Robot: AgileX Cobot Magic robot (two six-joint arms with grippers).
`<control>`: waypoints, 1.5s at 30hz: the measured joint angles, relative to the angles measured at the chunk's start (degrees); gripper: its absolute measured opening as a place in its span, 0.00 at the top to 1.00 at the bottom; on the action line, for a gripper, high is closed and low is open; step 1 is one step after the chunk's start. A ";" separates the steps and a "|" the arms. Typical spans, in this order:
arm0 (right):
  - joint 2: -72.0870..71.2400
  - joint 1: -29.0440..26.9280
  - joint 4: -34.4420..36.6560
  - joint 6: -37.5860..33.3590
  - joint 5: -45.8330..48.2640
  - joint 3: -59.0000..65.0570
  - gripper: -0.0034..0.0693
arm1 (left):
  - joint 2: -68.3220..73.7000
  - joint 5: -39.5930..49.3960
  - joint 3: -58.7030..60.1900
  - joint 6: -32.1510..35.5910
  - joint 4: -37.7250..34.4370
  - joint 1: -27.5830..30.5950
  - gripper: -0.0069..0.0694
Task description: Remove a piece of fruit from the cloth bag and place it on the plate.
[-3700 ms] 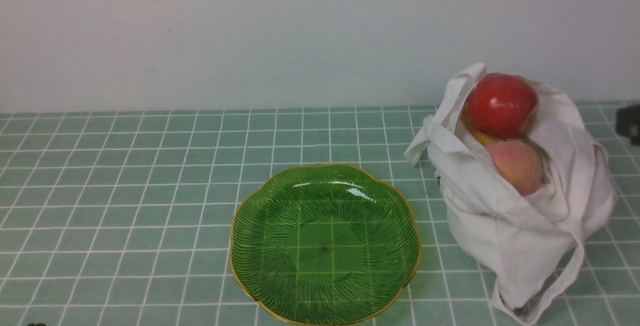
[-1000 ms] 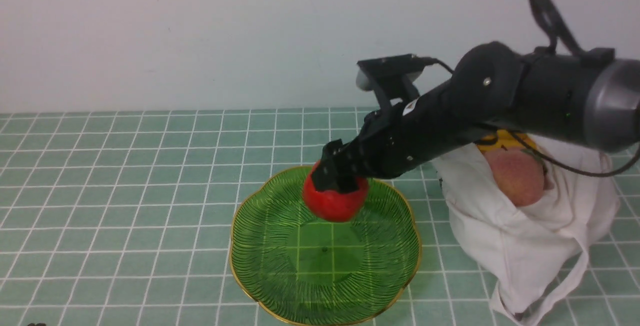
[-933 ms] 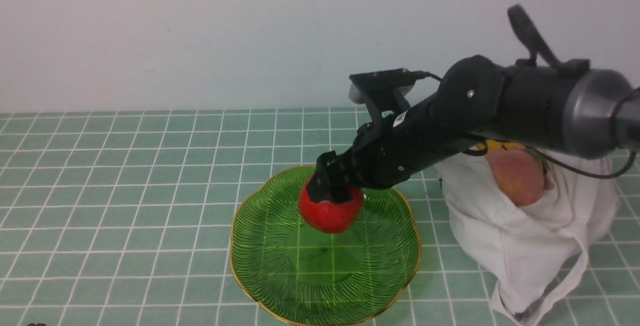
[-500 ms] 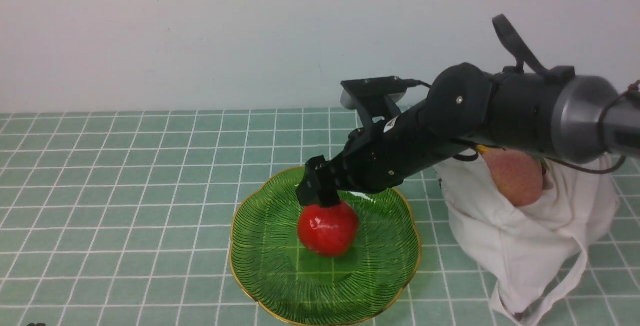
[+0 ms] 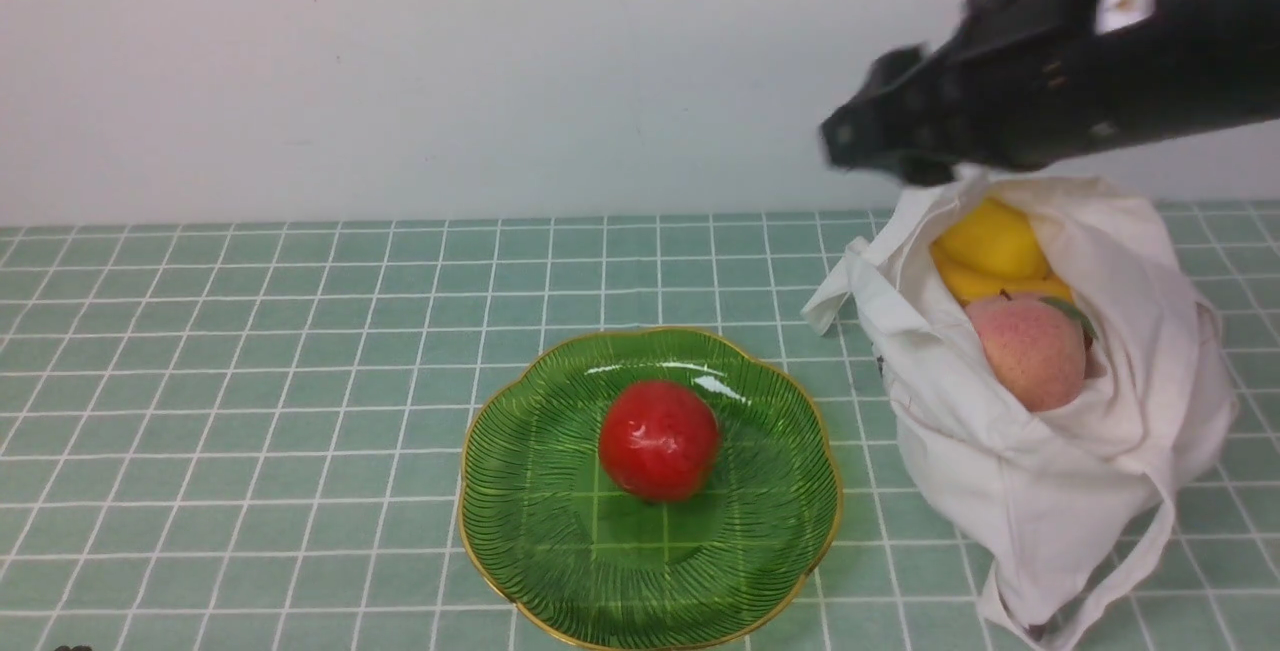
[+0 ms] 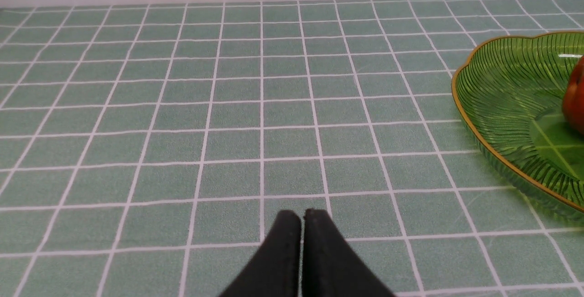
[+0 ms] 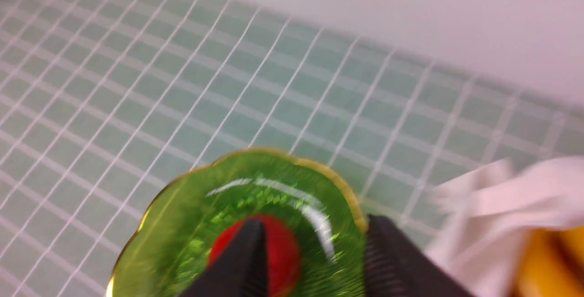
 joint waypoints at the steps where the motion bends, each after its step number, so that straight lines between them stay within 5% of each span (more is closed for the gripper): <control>1: -3.44 0.00 -2.84 1.84 0.55 0.00 0.74 | 0.00 0.00 0.00 0.00 0.00 0.00 0.92; 4: -15.31 0.00 -11.14 5.68 2.29 0.00 0.92 | 0.00 0.00 0.00 0.00 0.00 0.00 0.92; 15: -54.61 0.00 -27.74 16.77 -3.00 16.26 0.97 | 0.00 0.00 0.00 0.00 0.00 0.00 0.92; 25: -77.25 0.00 -26.91 18.15 -11.14 37.63 0.97 | 0.00 0.00 0.00 0.00 0.00 0.00 0.92; 37: -77.56 -0.21 -25.66 18.15 -13.01 43.40 0.97 | 0.00 0.00 0.00 0.00 -0.05 0.00 0.92; 45: -77.56 -0.27 -12.82 10.27 -15.59 43.59 0.97 | 0.00 0.00 0.00 0.00 -0.05 0.00 0.92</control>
